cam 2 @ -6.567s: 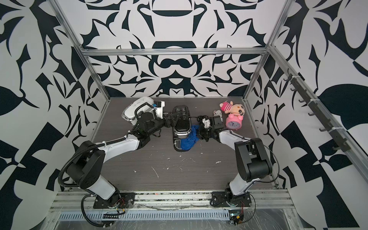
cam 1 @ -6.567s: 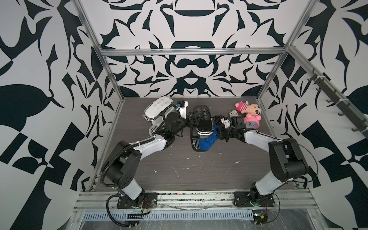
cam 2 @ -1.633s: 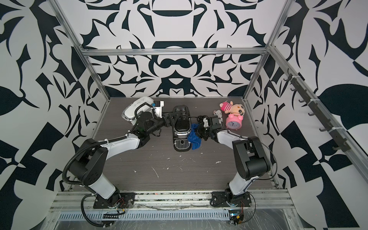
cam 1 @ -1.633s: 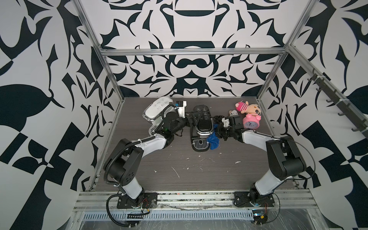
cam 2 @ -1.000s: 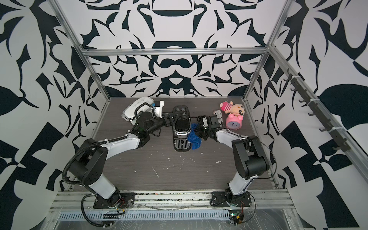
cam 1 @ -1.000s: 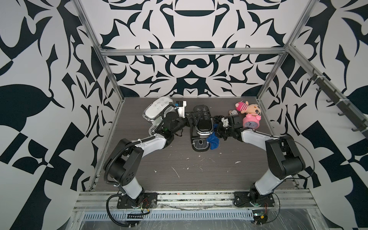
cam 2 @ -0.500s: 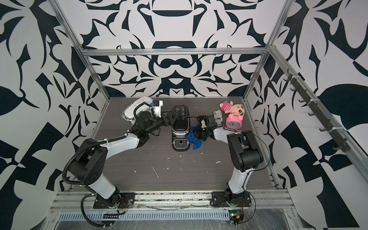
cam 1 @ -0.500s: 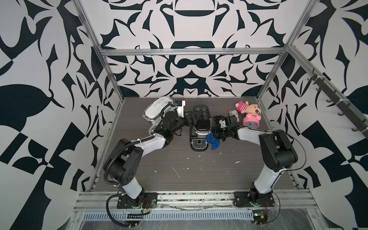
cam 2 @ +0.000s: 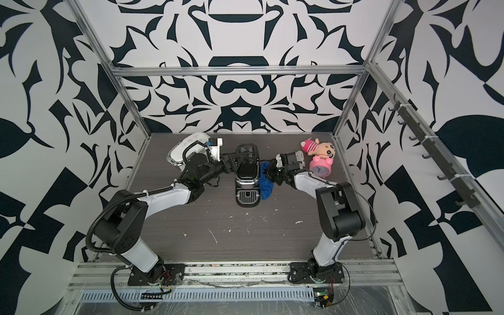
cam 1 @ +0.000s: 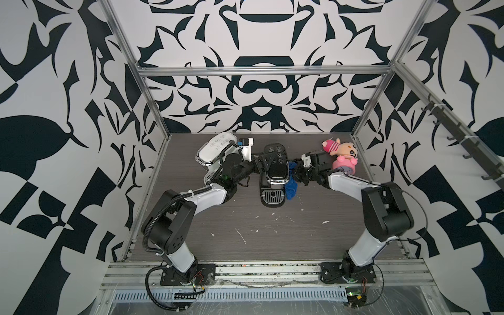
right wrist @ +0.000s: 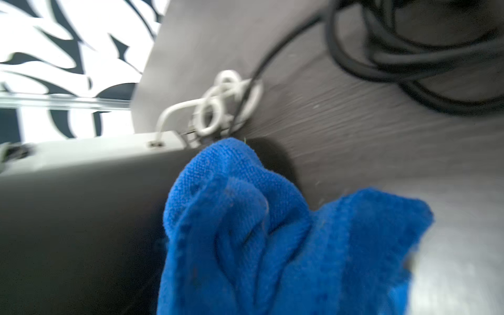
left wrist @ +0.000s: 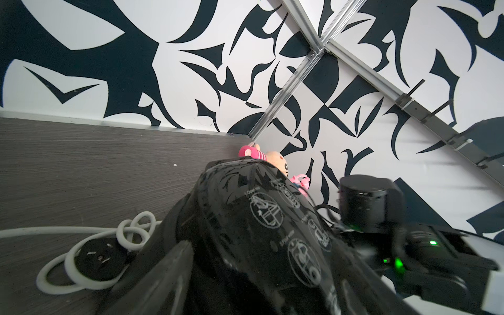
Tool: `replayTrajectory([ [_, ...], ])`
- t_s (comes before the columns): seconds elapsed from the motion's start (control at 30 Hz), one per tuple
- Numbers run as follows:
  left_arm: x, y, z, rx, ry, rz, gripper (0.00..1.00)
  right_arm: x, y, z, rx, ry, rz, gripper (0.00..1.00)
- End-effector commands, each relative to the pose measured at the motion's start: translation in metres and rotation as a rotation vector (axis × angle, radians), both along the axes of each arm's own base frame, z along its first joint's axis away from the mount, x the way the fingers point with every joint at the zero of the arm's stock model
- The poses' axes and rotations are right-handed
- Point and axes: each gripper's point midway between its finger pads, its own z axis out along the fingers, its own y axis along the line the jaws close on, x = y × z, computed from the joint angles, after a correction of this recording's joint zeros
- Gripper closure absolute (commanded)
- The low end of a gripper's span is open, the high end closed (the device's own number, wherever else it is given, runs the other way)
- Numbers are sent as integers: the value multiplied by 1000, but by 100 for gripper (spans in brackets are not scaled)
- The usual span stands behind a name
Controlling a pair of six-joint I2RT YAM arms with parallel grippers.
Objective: Wipe the surface of a coffee machine
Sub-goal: Wipe the dirt from the surface of the coffee machine.
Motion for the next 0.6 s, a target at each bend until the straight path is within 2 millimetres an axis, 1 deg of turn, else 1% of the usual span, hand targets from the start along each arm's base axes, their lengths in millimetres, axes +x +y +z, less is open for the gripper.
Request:
replayTrajectory([
  [0.0,-4,1,-47,84,95,-10,18,-15,36,-18,98,49,127,100],
  [0.07,-5,1,-47,84,94,-8,18,-16,36,-26,106,62,116,100],
  [0.13,-5,1,-47,84,94,-9,18,-17,36,-26,111,61,112,100],
  [0.57,-4,-3,-48,78,98,-25,18,-17,35,-7,88,33,134,100],
])
